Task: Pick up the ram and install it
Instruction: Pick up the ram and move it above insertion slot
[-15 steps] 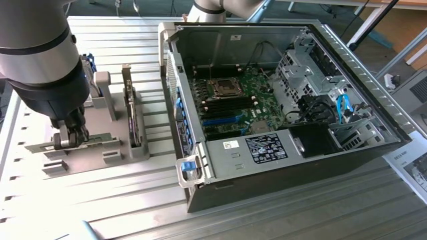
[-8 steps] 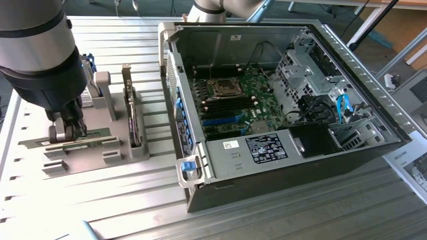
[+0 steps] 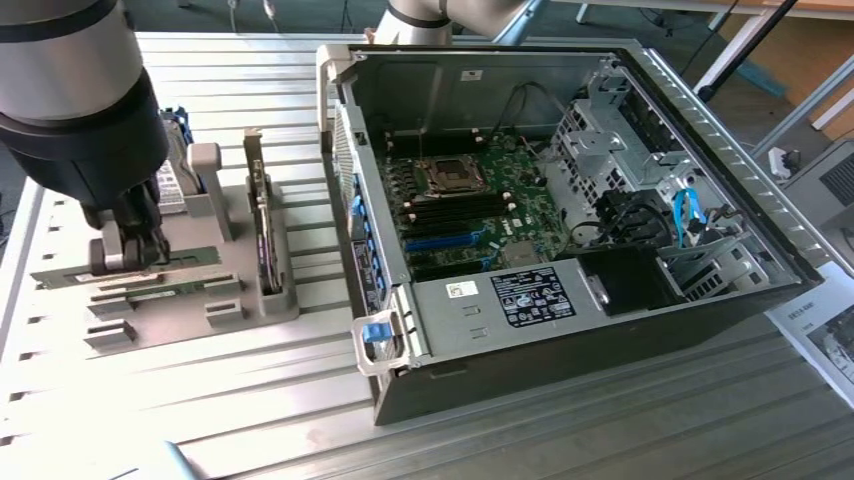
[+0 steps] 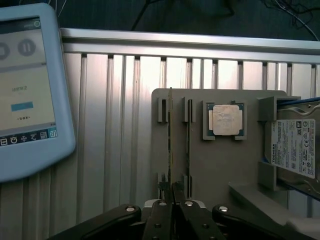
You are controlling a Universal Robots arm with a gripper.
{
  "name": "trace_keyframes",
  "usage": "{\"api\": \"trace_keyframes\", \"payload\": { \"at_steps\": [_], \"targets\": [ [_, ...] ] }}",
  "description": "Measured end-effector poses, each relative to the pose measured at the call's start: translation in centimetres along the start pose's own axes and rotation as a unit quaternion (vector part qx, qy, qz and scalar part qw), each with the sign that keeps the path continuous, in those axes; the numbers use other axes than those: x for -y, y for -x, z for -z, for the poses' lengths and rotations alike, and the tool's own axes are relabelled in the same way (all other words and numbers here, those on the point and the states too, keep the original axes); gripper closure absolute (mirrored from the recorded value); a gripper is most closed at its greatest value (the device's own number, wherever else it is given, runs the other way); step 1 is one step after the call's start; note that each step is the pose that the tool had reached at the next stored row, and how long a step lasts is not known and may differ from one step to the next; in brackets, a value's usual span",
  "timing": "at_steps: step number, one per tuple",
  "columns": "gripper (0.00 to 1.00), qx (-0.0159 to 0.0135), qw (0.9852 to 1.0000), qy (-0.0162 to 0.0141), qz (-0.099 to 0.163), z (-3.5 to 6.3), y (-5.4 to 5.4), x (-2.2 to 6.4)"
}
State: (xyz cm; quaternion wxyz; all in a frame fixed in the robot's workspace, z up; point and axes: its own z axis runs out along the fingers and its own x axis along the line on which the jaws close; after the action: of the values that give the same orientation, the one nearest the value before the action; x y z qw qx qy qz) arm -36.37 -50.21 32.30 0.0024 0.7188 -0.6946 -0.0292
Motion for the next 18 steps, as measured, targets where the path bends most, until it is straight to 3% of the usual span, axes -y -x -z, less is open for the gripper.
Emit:
{"api": "trace_keyframes", "payload": {
  "at_steps": [18],
  "targets": [
    [0.88, 0.0001, 1.0, 0.0, 0.0, 4.54, 0.2, 0.13]
  ]
}}
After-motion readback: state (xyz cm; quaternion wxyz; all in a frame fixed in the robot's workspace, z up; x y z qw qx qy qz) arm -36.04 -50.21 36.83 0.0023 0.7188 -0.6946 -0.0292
